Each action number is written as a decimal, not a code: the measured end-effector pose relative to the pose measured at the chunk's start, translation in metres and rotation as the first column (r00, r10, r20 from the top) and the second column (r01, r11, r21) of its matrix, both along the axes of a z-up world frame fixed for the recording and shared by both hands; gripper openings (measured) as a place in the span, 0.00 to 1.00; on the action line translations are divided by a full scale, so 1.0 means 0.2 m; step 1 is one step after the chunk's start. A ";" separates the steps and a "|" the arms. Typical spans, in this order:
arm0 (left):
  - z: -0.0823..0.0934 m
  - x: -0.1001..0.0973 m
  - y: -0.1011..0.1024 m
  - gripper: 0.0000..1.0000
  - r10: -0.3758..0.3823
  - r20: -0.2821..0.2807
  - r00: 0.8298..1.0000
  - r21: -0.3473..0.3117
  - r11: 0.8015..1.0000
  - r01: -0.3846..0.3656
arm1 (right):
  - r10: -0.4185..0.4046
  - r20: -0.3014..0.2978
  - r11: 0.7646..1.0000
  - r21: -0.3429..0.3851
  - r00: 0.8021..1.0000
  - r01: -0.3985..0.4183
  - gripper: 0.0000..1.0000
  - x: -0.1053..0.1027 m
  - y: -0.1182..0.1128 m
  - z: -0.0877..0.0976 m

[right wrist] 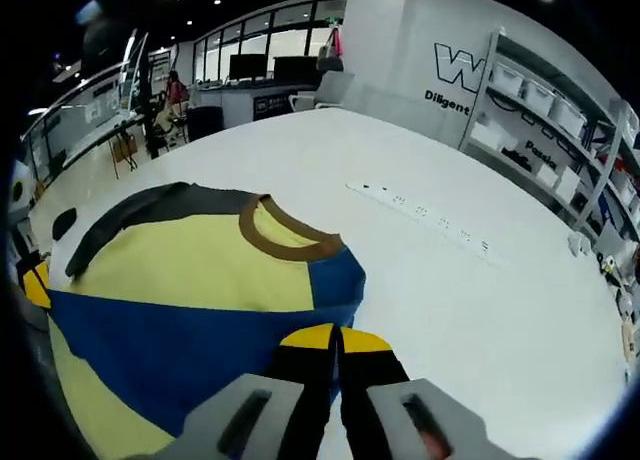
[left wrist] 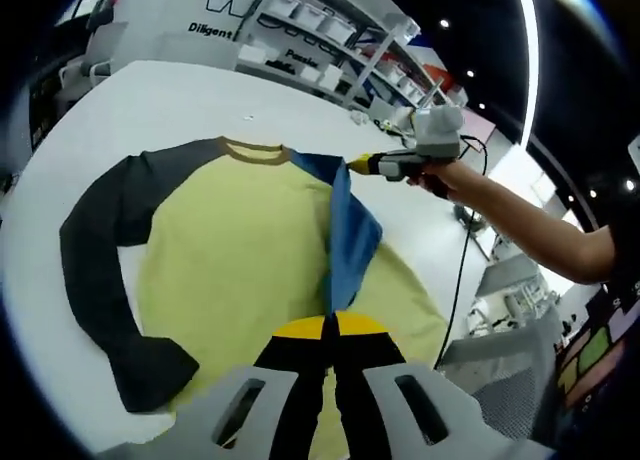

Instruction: Fold the garment on the visible template until the final outline fits inside the template.

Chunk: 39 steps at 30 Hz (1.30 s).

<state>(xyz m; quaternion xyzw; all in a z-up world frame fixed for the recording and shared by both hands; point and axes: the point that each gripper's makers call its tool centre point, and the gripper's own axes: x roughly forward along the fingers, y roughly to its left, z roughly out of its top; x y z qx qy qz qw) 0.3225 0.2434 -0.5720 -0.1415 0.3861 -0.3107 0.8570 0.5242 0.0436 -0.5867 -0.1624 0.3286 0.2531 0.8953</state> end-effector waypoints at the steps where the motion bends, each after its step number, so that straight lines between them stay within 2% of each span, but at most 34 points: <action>1: 0.00 0.02 0.01 0.00 0.007 0.004 1.000 0.002 1.000 -0.007 | -0.006 0.004 1.000 0.002 1.000 0.006 0.00 0.00 -0.01 0.01; 12: 0.02 0.31 0.14 0.00 0.092 0.070 0.993 0.030 0.995 -0.094 | -0.092 0.024 0.995 0.035 0.995 0.091 0.00 0.07 -0.07 0.03; 19: 0.01 0.47 0.21 0.00 0.121 0.088 0.989 0.054 0.991 -0.126 | -0.114 0.028 0.993 0.037 0.993 0.113 0.00 0.09 -0.07 0.03; 26: -0.03 0.62 0.26 0.00 0.144 0.080 0.986 0.074 0.986 -0.150 | -0.167 0.024 0.985 0.051 0.986 0.165 0.00 0.13 -0.08 0.03; 28: -0.04 0.64 0.26 0.00 0.134 0.063 0.989 0.080 0.987 -0.138 | -0.171 0.028 0.984 0.044 0.985 0.170 0.00 0.14 -0.08 0.02; 31: -0.05 0.69 0.28 0.00 0.139 0.070 0.988 0.091 0.985 -0.145 | -0.178 0.026 0.983 0.040 0.984 0.177 0.00 0.16 -0.08 0.01; 39: -0.12 0.80 0.33 0.00 0.116 0.058 0.992 0.159 0.980 -0.124 | -0.190 0.020 0.982 0.020 0.981 0.190 0.00 0.18 -0.06 -0.01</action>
